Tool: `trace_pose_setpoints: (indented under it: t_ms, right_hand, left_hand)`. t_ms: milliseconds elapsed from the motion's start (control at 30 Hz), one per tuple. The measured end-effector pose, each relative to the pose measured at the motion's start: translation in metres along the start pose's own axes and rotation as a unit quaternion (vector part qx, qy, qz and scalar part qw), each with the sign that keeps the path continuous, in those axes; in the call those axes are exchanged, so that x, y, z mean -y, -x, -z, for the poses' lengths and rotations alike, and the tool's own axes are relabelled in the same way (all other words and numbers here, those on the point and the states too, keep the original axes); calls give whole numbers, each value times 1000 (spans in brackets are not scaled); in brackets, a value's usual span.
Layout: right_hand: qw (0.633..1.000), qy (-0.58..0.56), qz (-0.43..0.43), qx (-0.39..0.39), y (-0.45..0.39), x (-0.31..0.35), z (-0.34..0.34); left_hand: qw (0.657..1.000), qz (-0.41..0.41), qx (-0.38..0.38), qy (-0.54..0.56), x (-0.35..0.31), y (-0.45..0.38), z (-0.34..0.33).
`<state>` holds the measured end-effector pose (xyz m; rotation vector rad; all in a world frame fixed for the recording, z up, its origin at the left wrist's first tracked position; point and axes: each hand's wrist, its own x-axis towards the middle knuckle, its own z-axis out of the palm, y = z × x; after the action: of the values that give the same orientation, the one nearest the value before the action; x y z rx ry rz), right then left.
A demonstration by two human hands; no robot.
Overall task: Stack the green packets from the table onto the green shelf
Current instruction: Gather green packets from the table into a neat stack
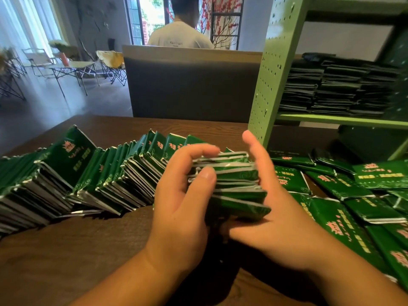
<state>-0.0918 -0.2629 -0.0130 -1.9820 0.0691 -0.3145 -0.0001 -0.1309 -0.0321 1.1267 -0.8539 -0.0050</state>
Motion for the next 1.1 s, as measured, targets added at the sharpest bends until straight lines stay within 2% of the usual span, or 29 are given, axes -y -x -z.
trace_pose_setpoints:
  t_ms: [100, 167, 267, 400, 633, 700, 733, 767, 833, 867, 933, 1000, 1100]
  right_hand:
    - [998, -23, 11, -51, -4, -9, 6]
    - [999, -33, 2, -30, -7, -10, 6]
    - [999, -37, -20, -15, -7, -13, -1]
    - [998, -19, -49, 16, -8, -14, 1]
    - [998, 3, -48, 51, -7, -6, 19]
    - [998, -11, -37, 58, -7, -7, 17]
    - [998, -29, -30, 55, -7, -8, 15]
    - [997, -48, -23, 47, -6, -9, 11]
    - [996, -83, -7, 17, -4, -11, 2]
    - [995, -98, -4, 1, -3, -12, -2]
    - [993, -114, 2, -26, -2, -12, -6]
    - [993, -114, 14, -37, -1, -11, -6]
    - [992, -128, 16, -14, -2, -11, -4]
  left_hand:
    - [998, 47, -1, 41, -1, -9, -4]
    - [992, 111, 9, 62, 4, -12, -7]
    - [984, 142, 17, 111, 13, -7, -8]
    - [986, 141, -23, 83, 12, -5, -3]
    - [985, 135, 4, 110, 2, -8, -2]
    - [986, 151, -4, 65, 2, -19, -5]
    - [986, 164, 12, 19, 6, -28, -5]
    - [986, 153, 62, 9, 8, -27, 2]
    - [988, 128, 87, 8, 6, -26, 7]
    - [989, 116, 89, -2, 6, -26, 6]
    - [990, 136, 29, 32, 3, -22, 0]
    - [992, 108, 28, 67, -1, -9, 0]
    - [995, 79, 32, 61, -2, -2, -3]
